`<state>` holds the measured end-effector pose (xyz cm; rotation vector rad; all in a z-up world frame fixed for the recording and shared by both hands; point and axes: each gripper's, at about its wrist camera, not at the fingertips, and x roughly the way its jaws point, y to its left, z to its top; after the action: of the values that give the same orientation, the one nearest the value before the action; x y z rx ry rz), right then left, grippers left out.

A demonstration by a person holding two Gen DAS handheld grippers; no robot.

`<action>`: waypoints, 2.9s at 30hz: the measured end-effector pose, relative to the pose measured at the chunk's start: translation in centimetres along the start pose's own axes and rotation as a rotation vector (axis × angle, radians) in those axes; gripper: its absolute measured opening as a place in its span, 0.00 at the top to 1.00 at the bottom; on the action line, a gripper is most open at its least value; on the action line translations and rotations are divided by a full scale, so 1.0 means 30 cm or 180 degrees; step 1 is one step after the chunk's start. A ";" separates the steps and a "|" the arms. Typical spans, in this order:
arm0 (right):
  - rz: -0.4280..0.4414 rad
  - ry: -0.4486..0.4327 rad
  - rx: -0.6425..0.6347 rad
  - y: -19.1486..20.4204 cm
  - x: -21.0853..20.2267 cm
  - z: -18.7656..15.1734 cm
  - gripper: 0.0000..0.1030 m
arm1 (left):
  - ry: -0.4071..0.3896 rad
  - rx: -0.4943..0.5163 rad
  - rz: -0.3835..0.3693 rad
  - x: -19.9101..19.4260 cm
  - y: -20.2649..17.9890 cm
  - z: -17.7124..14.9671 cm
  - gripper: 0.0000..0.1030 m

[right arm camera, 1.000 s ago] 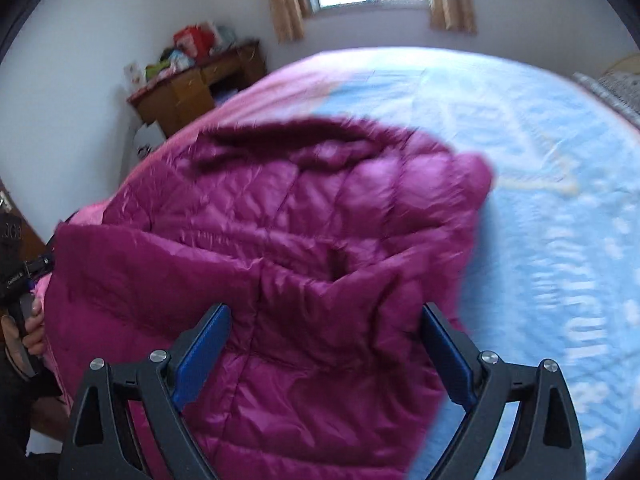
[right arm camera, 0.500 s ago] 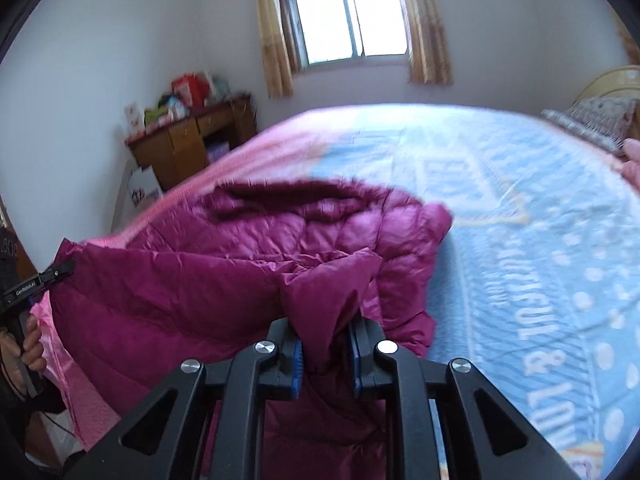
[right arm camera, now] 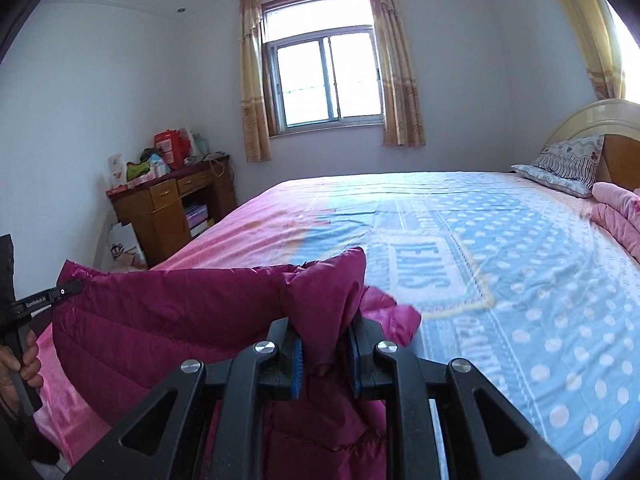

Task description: Fold large clothes

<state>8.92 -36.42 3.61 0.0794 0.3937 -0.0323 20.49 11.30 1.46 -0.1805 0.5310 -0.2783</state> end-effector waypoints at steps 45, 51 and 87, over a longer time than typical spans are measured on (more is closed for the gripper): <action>-0.1136 0.0756 0.0479 -0.192 0.743 0.025 0.47 | 0.0990 0.0253 0.1250 0.763 -0.116 -0.028 0.77; -0.0208 0.0761 0.0347 0.127 0.656 0.137 0.47 | 0.0991 0.0299 0.1297 0.761 -0.123 -0.029 0.77; 0.0386 0.1358 0.0825 0.240 1.049 -0.175 0.79 | 0.0825 0.0608 0.0674 0.565 -0.355 -0.144 0.38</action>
<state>36.29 -29.32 -12.82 0.3699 0.8093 0.0549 29.97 -4.39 -7.65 0.0992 0.7702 -0.1447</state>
